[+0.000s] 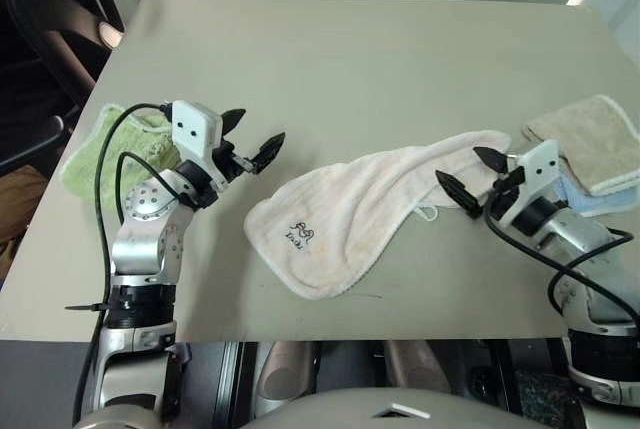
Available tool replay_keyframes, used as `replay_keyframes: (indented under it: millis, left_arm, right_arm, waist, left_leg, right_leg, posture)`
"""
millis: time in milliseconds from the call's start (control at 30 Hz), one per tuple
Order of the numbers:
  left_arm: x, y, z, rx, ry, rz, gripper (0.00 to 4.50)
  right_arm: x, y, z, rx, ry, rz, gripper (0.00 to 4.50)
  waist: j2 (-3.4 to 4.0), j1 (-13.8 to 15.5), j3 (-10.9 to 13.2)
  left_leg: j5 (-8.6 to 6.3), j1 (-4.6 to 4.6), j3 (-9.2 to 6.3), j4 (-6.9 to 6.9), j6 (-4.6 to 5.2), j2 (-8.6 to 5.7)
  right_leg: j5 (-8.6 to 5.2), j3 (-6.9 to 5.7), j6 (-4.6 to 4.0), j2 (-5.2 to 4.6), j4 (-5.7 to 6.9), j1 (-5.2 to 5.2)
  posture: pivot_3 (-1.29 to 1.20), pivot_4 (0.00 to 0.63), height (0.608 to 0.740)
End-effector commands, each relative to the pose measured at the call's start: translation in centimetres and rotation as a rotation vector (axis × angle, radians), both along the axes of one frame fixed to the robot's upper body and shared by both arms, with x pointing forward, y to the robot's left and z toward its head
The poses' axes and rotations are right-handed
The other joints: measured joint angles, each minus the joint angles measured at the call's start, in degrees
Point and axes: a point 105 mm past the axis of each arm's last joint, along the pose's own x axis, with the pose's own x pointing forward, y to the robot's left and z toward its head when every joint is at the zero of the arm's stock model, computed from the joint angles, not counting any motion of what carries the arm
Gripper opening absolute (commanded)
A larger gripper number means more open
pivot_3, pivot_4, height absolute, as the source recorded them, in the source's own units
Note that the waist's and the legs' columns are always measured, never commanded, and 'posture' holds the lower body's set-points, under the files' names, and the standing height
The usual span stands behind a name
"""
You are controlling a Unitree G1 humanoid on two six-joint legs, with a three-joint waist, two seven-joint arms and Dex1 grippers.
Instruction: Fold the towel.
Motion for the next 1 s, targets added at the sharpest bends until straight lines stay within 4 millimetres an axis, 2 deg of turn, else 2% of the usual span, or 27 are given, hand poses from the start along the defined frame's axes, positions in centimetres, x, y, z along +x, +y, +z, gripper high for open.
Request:
replay_keyframes:
  millis: [33, 333, 700, 833, 1000]
  left_arm:
    - [-0.2, -0.1, 1.8, 0.005, -0.061, -0.002, 4.47]
    - [-0.8, -0.4, 1.9, 0.0, -0.063, -0.002, 4.47]
    - [-0.2, -1.1, 2.5, 0.03, -0.084, -0.019, 4.47]
    - [-0.5, -1.1, 3.0, 0.055, -0.096, -0.044, 4.47]
    - [-1.2, -0.8, 2.5, 0.086, -0.062, -0.092, 4.47]
  right_arm:
    - [-0.2, 0.4, 1.3, -0.009, -0.051, 0.013, 4.5]
    - [-0.4, 0.5, 1.4, -0.02, -0.041, 0.031, 4.5]
    - [0.3, 0.1, 1.5, -0.021, -0.057, 0.009, 4.5]
    - [0.6, 0.4, 1.4, -0.017, -0.06, 0.017, 4.5]
    - [0.5, 0.3, 1.3, -0.009, -0.062, 0.006, 4.5]
  waist:
    - [0.0, 0.0, 0.0]
    - [0.0, -0.01, 0.0]
    - [0.0, -0.01, 0.0]
    - [0.0, -0.03, 0.0]
    - [0.0, -0.04, 0.0]
  left_leg:
    - [0.0, 0.0, 0.0, 0.0, 0.0, 0.0]
    - [0.0, 0.0, 0.01, 0.0, 0.0, 0.0]
    - [0.01, 0.0, 0.0, 0.01, 0.0, 0.0]
    - [0.01, 0.01, 0.0, 0.0, 0.0, 0.0]
    - [-0.02, 0.0, 0.0, -0.03, -0.01, 0.01]
  right_leg:
    - [0.0, 0.0, 0.0, 0.0, 0.0, 0.0]
    - [-0.02, 0.0, 0.02, 0.0, 0.0, 0.0]
    - [-0.03, 0.0, 0.05, 0.0, 0.0, 0.0]
    - [0.01, 0.0, -0.01, 0.01, 0.0, -0.01]
    - [0.02, 0.0, -0.06, 0.01, 0.0, -0.03]
  posture:
    - [0.0, 0.15, 0.735]
    - [0.0, 0.15, 0.735]
    - [0.0, 0.15, 0.735]
    - [0.0, 0.15, 0.735]
    - [0.0, 0.15, 0.735]
